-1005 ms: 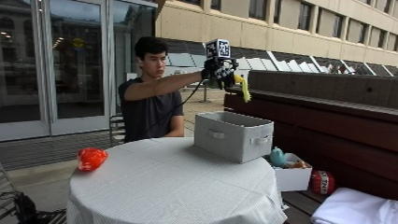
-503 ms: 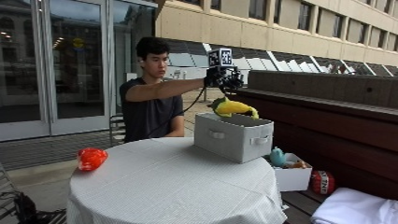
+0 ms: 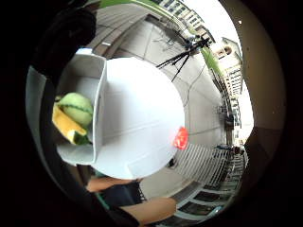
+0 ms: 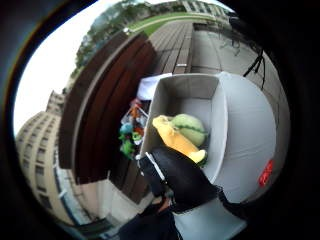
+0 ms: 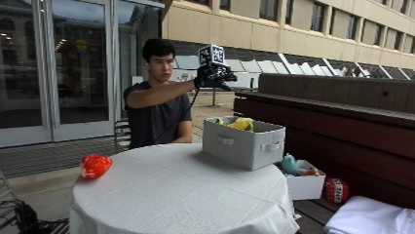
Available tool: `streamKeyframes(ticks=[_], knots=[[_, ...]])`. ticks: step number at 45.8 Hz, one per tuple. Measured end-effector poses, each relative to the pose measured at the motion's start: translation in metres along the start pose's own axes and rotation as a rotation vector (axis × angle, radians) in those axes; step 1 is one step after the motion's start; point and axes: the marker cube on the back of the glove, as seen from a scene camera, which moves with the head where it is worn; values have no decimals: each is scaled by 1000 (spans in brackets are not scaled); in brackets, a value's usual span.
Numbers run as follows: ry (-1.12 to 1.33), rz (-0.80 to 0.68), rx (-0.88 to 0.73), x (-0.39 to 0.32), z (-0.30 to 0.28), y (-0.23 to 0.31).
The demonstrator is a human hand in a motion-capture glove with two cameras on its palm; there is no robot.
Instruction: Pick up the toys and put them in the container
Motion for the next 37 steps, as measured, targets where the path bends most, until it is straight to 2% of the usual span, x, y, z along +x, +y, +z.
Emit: streamKeyframes(ticks=[13, 20, 28, 37], knots=[[67, 109, 2, 107, -9, 59], [89, 184, -12, 193, -4, 92], [165, 281, -35, 276, 20, 131], [166, 338, -79, 351, 72, 157]])
